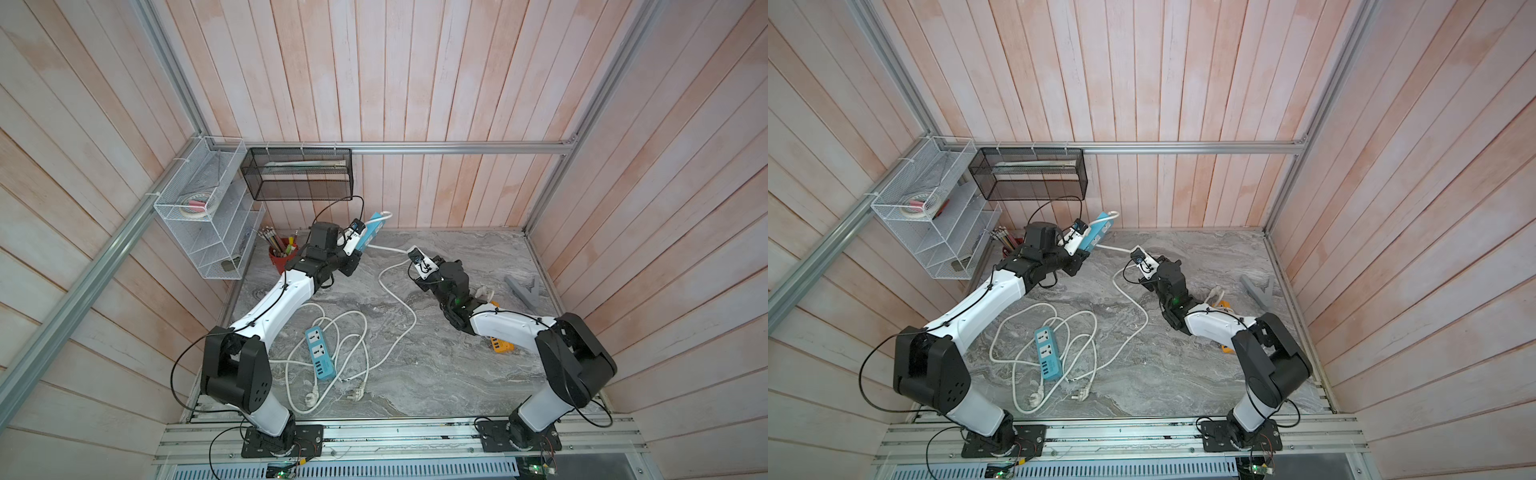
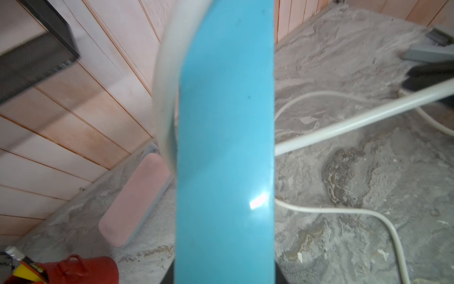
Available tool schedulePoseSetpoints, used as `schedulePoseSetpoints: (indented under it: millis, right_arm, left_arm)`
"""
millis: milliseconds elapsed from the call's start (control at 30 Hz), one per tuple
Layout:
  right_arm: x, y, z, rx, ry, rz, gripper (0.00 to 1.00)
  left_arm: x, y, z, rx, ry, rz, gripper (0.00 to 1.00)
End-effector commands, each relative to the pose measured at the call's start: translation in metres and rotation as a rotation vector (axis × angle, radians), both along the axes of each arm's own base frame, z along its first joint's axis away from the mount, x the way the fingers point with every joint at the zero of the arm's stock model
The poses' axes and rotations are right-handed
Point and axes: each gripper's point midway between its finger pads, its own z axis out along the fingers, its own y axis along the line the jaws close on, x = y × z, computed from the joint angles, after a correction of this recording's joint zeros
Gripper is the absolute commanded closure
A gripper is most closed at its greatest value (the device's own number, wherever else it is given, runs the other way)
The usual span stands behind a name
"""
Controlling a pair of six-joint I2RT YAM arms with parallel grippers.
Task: Wrap the cord around the power strip
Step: Wrap the power cord around the power strip.
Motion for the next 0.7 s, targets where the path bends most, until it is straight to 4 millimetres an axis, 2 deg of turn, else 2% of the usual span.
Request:
schedulePoseSetpoints:
  millis: [0, 67, 133, 267, 367, 533, 600, 667]
  right_arm:
    - [-0.011, 0.005, 0.063, -0.089, -0.171, 0.019, 1.0]
    - [-0.016, 0.018, 0.092, -0.081, -0.206, 0.088, 1.0]
    - [-0.018, 0.032, 0.115, -0.074, -0.194, 0.18, 1.0]
    - [-0.005, 0.04, 0.13, -0.076, -0.112, 0.272, 1.0]
    - [0.01, 0.036, 0.123, -0.079, -0.032, 0.334, 1.0]
    - [0.026, 0.033, 0.085, -0.088, 0.179, 0.519, 1.0]
    - [0.032, 0.033, 0.073, -0.053, 0.262, 0.594, 0.98]
    - [0.039, 0.034, 0.055, 0.003, 0.359, 0.658, 0.9]
  left_arm:
    - [-0.007, -0.007, -0.012, 0.07, 0.055, -0.03, 1.0]
    - [-0.023, -0.026, -0.031, 0.102, 0.124, -0.118, 1.0]
    - [-0.048, -0.049, -0.049, 0.125, 0.192, -0.24, 1.0]
    - [-0.084, -0.075, -0.063, 0.117, 0.257, -0.382, 1.0]
    - [-0.117, -0.092, -0.06, 0.066, 0.294, -0.511, 1.0]
    - [-0.182, -0.112, -0.051, 0.017, 0.296, -0.753, 1.0]
    - [-0.196, -0.12, -0.034, -0.045, 0.271, -0.819, 1.0]
    - [-0.209, -0.129, -0.003, -0.145, 0.22, -0.891, 1.0]
